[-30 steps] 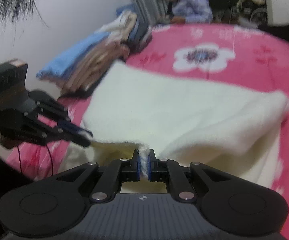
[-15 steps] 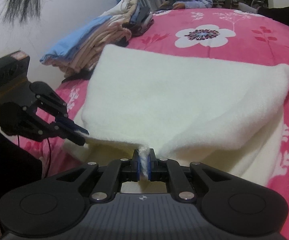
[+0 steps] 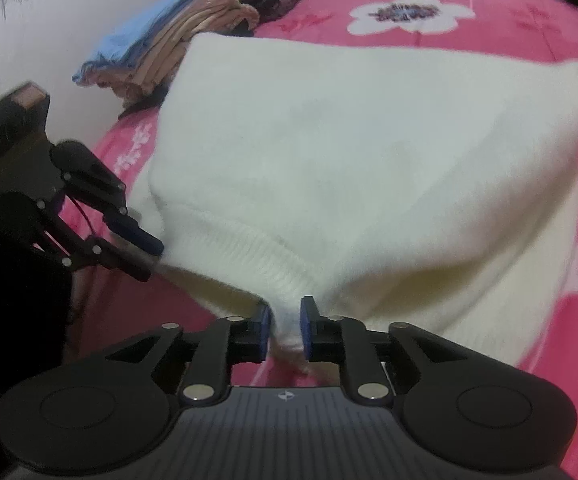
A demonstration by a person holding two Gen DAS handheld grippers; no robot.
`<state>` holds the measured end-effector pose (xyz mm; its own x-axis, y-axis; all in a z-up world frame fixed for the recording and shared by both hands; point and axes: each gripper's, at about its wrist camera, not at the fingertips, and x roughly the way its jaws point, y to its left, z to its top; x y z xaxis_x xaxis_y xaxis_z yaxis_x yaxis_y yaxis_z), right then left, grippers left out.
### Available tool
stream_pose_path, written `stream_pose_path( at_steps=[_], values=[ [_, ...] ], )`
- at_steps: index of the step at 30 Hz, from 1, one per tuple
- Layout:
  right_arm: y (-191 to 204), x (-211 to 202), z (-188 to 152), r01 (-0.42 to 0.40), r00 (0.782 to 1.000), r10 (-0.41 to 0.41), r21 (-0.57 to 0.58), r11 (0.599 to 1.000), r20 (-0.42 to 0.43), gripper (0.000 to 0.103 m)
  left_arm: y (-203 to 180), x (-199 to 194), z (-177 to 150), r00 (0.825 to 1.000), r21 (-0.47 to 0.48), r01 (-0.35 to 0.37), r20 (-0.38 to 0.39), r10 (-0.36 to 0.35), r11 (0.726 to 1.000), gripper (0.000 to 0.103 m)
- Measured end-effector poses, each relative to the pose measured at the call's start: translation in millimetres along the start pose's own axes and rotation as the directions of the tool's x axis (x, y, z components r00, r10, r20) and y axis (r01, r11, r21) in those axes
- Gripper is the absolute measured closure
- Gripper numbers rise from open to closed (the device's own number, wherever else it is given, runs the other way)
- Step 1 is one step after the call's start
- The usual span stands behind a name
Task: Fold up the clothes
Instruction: 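Open both tools and release the folded sweater, then move both tools to the edge of the folded sweater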
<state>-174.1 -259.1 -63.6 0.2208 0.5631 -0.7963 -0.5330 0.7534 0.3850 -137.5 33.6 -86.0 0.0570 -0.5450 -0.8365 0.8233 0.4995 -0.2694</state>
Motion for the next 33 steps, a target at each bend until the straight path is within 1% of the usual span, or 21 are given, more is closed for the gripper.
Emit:
stream_pose_path(
  at_steps=[3, 4, 7, 9, 12, 14, 16, 17, 20, 21, 22, 24, 25, 26, 27, 28, 29, 30, 31, 32, 33],
  values=[
    [-2, -9, 0, -0.016, 0.998, 0.014, -0.021, 1.0, -0.065, 0.075, 5, -9, -1, 1.0, -0.047, 0.026, -0.004, -0.026, 0.999, 0.083],
    [-2, -16, 5, -0.022, 0.998, 0.02, -0.033, 0.999, -0.056, 0.075, 7, -14, 0, 0.999, -0.06, 0.032, 0.006, -0.032, 0.998, 0.083],
    [-1, -42, 20, -0.041, 0.999, 0.041, -0.069, 0.997, -0.001, 0.075, 20, -32, 12, 0.998, -0.077, 0.015, 0.061, -0.01, 0.997, 0.08],
    [-5, -51, 34, -0.056, 0.995, 0.06, -0.049, 0.997, 0.085, 0.075, 30, -37, 23, 0.994, -0.092, -0.012, 0.108, 0.022, 0.996, 0.078],
    [-6, -41, 45, 0.048, 0.983, -0.037, -0.053, 0.997, 0.18, 0.074, 42, -34, 39, 0.984, -0.123, -0.055, 0.163, 0.075, 0.991, 0.077],
    [-11, -20, 37, 0.121, 0.982, -0.111, -0.059, 0.991, 0.155, 0.074, 50, -19, 35, 0.983, -0.158, -0.104, 0.137, 0.126, 0.982, 0.076],
    [-22, 3, 16, 0.186, 0.98, -0.181, -0.054, 0.981, 0.085, 0.076, 57, -3, 25, 0.981, -0.192, -0.148, 0.098, 0.169, 0.97, 0.076],
    [-23, 3, 12, 0.191, 0.979, -0.186, -0.058, 0.98, 0.083, 0.075, 57, -1, 19, 0.981, -0.193, -0.151, 0.094, 0.171, 0.97, 0.076],
    [-20, -6, 8, 0.196, 0.977, -0.189, -0.074, 0.978, 0.099, 0.075, 48, -7, 16, 0.975, -0.147, -0.177, 0.105, 0.194, 0.973, 0.076],
    [-19, -10, 16, 0.197, 0.979, -0.191, -0.077, 0.977, 0.075, 0.075, 46, -10, 17, 0.973, -0.137, -0.183, 0.115, 0.199, 0.974, 0.075],
    [-18, -17, 28, 0.194, 0.979, -0.189, -0.065, 0.979, 0.074, 0.076, 46, -16, 22, 0.97, -0.136, -0.184, 0.133, 0.202, 0.974, 0.075],
    [-20, -34, 50, 0.218, 0.962, -0.208, -0.038, 0.975, 0.179, 0.076, 47, -27, 31, 0.961, -0.132, -0.192, 0.174, 0.213, 0.972, 0.074],
    [-23, -42, 61, 0.259, 0.94, -0.248, -0.017, 0.966, 0.235, 0.076, 49, -30, 35, 0.95, -0.137, -0.215, 0.2, 0.24, 0.967, 0.071],
    [-28, -46, 68, 0.305, 0.914, -0.298, 0.016, 0.952, 0.277, 0.076, 52, -31, 39, 0.935, -0.155, -0.247, 0.221, 0.278, 0.956, 0.071],
    [-36, -46, 71, 0.343, 0.89, -0.344, 0.059, 0.938, 0.297, 0.075, 57, -31, 41, 0.92, -0.184, -0.279, 0.23, 0.318, 0.942, 0.071],
    [-49, -40, 69, 0.363, 0.884, -0.379, 0.111, 0.925, 0.274, 0.075, 66, -27, 41, 0.912, -0.228, -0.303, 0.211, 0.351, 0.925, 0.071],
    [-62, -32, 66, 0.379, 0.88, -0.41, 0.164, 0.911, 0.24, 0.075, 77, -21, 37, 0.912, -0.268, -0.315, 0.18, 0.368, 0.911, 0.072],
    [-76, -18, 57, 0.373, 0.895, -0.411, 0.211, 0.903, 0.175, 0.076, 87, -15, 31, 0.914, -0.301, -0.319, 0.153, 0.376, 0.899, 0.072],
    [-81, -12, 47, 0.361, 0.9, -0.403, 0.231, 0.904, 0.168, 0.076, 94, -10, 23, 0.917, -0.318, -0.311, 0.148, 0.371, 0.896, 0.074],
    [-83, -9, 36, 0.349, 0.901, -0.395, 0.243, 0.905, 0.18, 0.076, 95, -10, 17, 0.915, -0.315, -0.307, 0.162, 0.37, 0.898, 0.074],
    [-79, -11, 37, 0.36, 0.902, -0.398, 0.221, 0.907, 0.166, 0.076, 90, -12, 17, 0.912, -0.294, -0.318, 0.166, 0.376, 0.901, 0.073]
  ],
)
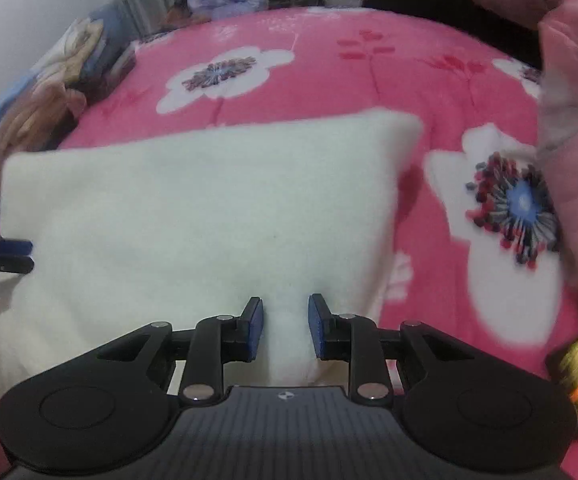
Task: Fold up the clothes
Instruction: 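Move both tools to the edge of the folded sweater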
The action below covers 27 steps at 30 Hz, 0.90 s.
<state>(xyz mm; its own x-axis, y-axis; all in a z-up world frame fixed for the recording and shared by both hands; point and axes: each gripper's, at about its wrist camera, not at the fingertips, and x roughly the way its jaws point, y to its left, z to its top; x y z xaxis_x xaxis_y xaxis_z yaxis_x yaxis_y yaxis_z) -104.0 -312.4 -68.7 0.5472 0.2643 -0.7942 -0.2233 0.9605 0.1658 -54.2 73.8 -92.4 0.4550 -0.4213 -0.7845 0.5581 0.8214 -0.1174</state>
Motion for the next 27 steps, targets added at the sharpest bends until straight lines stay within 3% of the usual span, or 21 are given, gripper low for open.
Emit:
stream_pose_path(
  at_steps=[3, 5, 9, 12, 15, 17, 20, 25, 27],
  values=[
    [5, -17, 18, 0.004, 1.0, -0.004, -0.056, 0.998, -0.002, 0.083, -8, -12, 8, 1.0, 0.029, -0.016, 0.0, 0.016, 0.999, 0.073],
    [5, -28, 33, 0.007, 0.999, -0.003, -0.076, 0.997, 0.048, 0.083, -5, -23, 17, 0.999, 0.006, -0.012, 0.04, 0.012, 1.0, 0.073],
    [-5, -12, 65, 0.08, 0.985, -0.069, -0.067, 0.995, 0.161, 0.083, 16, -27, 39, 0.983, -0.075, -0.099, 0.147, 0.11, 0.992, 0.071],
    [-20, 21, 50, 0.109, 0.986, -0.109, 0.003, 0.994, 0.123, 0.083, 48, 2, 35, 0.989, -0.212, -0.116, 0.065, 0.133, 0.97, 0.077],
    [-27, 36, 25, 0.105, 0.987, -0.11, 0.045, 0.993, 0.116, 0.083, 51, 8, 25, 0.988, -0.202, -0.113, 0.078, 0.131, 0.973, 0.078],
    [-24, 27, 34, 0.118, 0.986, -0.12, 0.018, 0.993, 0.119, 0.083, 43, 2, 31, 0.988, -0.167, -0.127, 0.069, 0.14, 0.978, 0.077],
    [-20, 9, 53, 0.136, 0.981, -0.131, -0.023, 0.99, 0.144, 0.084, 37, -19, 40, 0.982, -0.154, -0.119, 0.131, 0.139, 0.981, 0.073],
    [-13, -8, 84, 0.064, 0.969, -0.062, 0.001, 0.998, 0.239, 0.084, 52, -50, 38, 0.972, -0.258, -0.135, 0.151, 0.178, 0.957, 0.072],
    [5, -1, 94, -0.006, 0.976, 0.015, -0.04, 0.999, 0.216, 0.084, 61, -59, 29, 0.966, -0.298, -0.163, 0.145, 0.213, 0.941, 0.072]
  ],
)
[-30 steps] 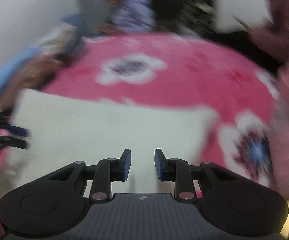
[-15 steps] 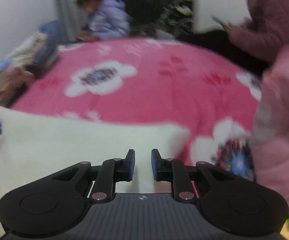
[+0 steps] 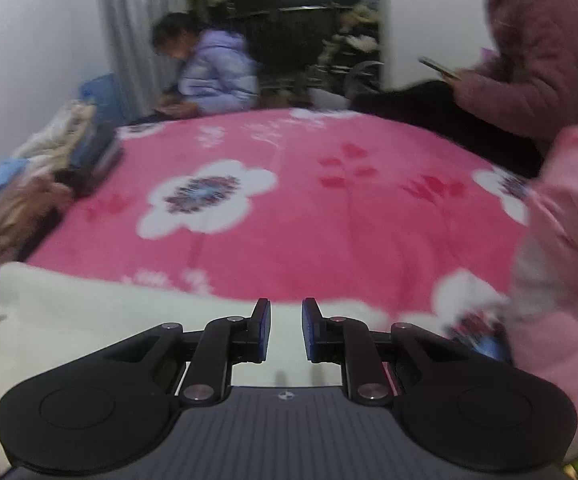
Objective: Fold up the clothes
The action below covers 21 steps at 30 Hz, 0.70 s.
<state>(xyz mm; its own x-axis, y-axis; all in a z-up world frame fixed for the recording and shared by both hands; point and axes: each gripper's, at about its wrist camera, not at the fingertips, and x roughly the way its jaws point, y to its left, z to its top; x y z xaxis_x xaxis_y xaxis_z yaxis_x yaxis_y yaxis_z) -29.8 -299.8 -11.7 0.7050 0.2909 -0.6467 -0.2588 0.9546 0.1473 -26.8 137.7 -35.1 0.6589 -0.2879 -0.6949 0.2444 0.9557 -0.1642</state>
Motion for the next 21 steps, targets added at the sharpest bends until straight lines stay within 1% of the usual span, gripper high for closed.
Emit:
stream_pose_path(
  at_steps=[3, 5, 6, 8, 9, 10, 11, 12, 14, 17, 19, 21],
  values=[
    [28, 15, 14, -0.124, 0.991, 0.122, -0.037, 0.992, -0.045, 0.083, 16, 5, -9, 0.997, 0.005, -0.07, -0.011, 0.07, 0.998, 0.071],
    [49, 25, 23, -0.212, 0.974, 0.206, -0.061, 0.975, -0.089, 0.083, 22, 15, -16, 0.99, 0.051, -0.136, -0.032, 0.138, 0.989, 0.071],
    [64, 30, 26, -0.254, 0.963, 0.243, -0.083, 0.964, -0.115, 0.082, 26, 21, -19, 0.987, 0.062, -0.154, -0.043, 0.157, 0.986, 0.071],
    [102, 40, 33, -0.332, 0.937, 0.309, -0.14, 0.933, -0.161, 0.079, 33, 27, -22, 0.988, 0.034, -0.139, -0.062, 0.141, 0.99, 0.071],
    [121, 46, 36, -0.365, 0.925, 0.337, -0.167, 0.916, -0.175, 0.073, 35, 27, -24, 0.99, 0.025, -0.126, -0.061, 0.128, 0.992, 0.071],
    [141, 53, 38, -0.391, 0.915, 0.358, -0.189, 0.901, -0.184, 0.063, 33, 26, -26, 0.992, 0.031, -0.109, -0.057, 0.111, 0.994, 0.071],
    [161, 61, 40, -0.415, 0.905, 0.378, -0.209, 0.886, -0.193, 0.06, 31, 25, -28, 0.994, 0.037, -0.091, -0.054, 0.093, 0.995, 0.071],
    [179, 68, 39, -0.425, 0.901, 0.385, -0.224, 0.877, -0.203, 0.055, 30, 24, -29, 0.996, 0.044, -0.074, -0.05, 0.076, 0.996, 0.071],
    [213, 84, 38, -0.438, 0.894, 0.389, -0.249, 0.864, -0.222, 0.049, 26, 21, -32, 0.998, 0.057, -0.039, -0.044, 0.041, 0.998, 0.071],
    [256, 114, 36, -0.406, 0.905, 0.33, -0.314, 0.858, -0.268, 0.047, 24, 20, -37, 1.0, 0.049, 0.013, -0.014, -0.012, 0.999, 0.071],
    [278, 132, 34, -0.38, 0.911, 0.28, -0.354, 0.855, -0.303, 0.044, 25, 24, -38, 0.999, 0.015, 0.031, -0.008, -0.031, 0.999, 0.071],
    [291, 147, 30, -0.365, 0.911, 0.236, -0.397, 0.842, -0.338, 0.037, 28, 28, -38, 0.999, -0.02, 0.052, -0.003, -0.052, 0.998, 0.071]
  ],
)
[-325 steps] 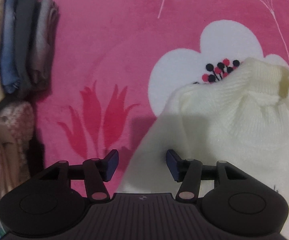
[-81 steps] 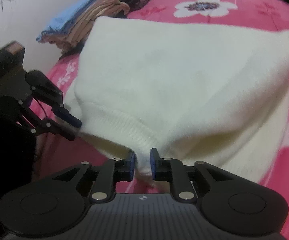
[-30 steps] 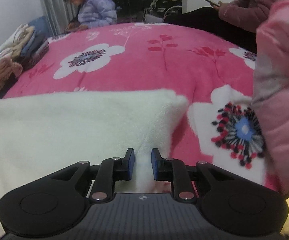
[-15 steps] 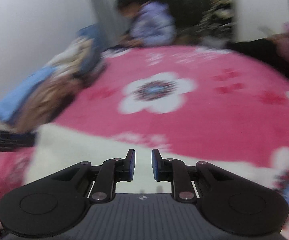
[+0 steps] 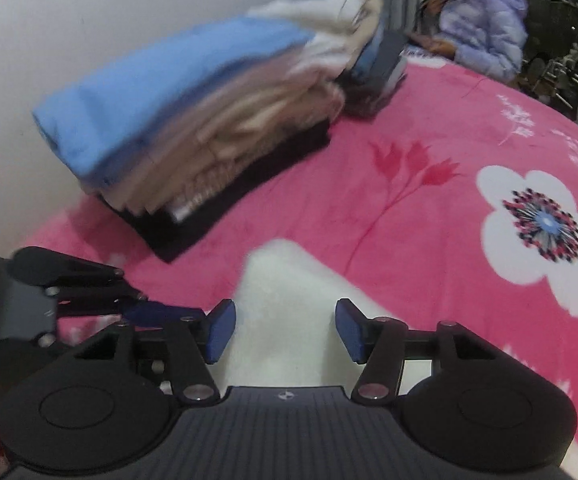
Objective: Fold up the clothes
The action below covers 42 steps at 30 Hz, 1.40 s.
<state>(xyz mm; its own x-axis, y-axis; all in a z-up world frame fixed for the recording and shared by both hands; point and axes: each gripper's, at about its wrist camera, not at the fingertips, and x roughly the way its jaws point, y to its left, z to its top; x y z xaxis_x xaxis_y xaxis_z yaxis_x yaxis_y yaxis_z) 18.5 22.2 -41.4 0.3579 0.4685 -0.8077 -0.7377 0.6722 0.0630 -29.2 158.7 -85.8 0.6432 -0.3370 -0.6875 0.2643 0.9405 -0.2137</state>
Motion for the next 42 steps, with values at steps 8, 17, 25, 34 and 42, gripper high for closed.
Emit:
stream_pose_path(
  at_steps=[8, 17, 25, 34, 42],
  values=[
    [-3, 5, -2, 0.046, 0.999, -0.047, -0.027, 0.999, -0.022, 0.082, 7, 1, 0, 0.999, -0.045, 0.044, 0.023, -0.043, 0.998, 0.071],
    [-15, -27, -4, 0.023, 0.999, -0.021, -0.046, 0.999, 0.048, 0.084, 16, 19, 30, 0.995, -0.014, 0.081, 0.063, -0.08, 0.997, 0.07],
    [-21, -38, -5, -0.011, 0.998, 0.014, -0.051, 0.999, 0.062, 0.085, 13, 18, 39, 0.993, 0.028, 0.075, 0.089, -0.077, 0.997, 0.069],
    [-27, -27, -4, -0.026, 0.998, 0.025, 0.011, 1.0, 0.051, 0.086, 10, 57, 38, 0.988, 0.012, 0.036, 0.148, -0.038, 0.999, 0.07],
    [-55, -16, -4, -0.133, 0.991, 0.126, 0.224, 0.965, 0.043, 0.086, 25, 46, 28, 0.993, -0.062, 0.047, 0.114, -0.04, 0.997, 0.065]
  ],
)
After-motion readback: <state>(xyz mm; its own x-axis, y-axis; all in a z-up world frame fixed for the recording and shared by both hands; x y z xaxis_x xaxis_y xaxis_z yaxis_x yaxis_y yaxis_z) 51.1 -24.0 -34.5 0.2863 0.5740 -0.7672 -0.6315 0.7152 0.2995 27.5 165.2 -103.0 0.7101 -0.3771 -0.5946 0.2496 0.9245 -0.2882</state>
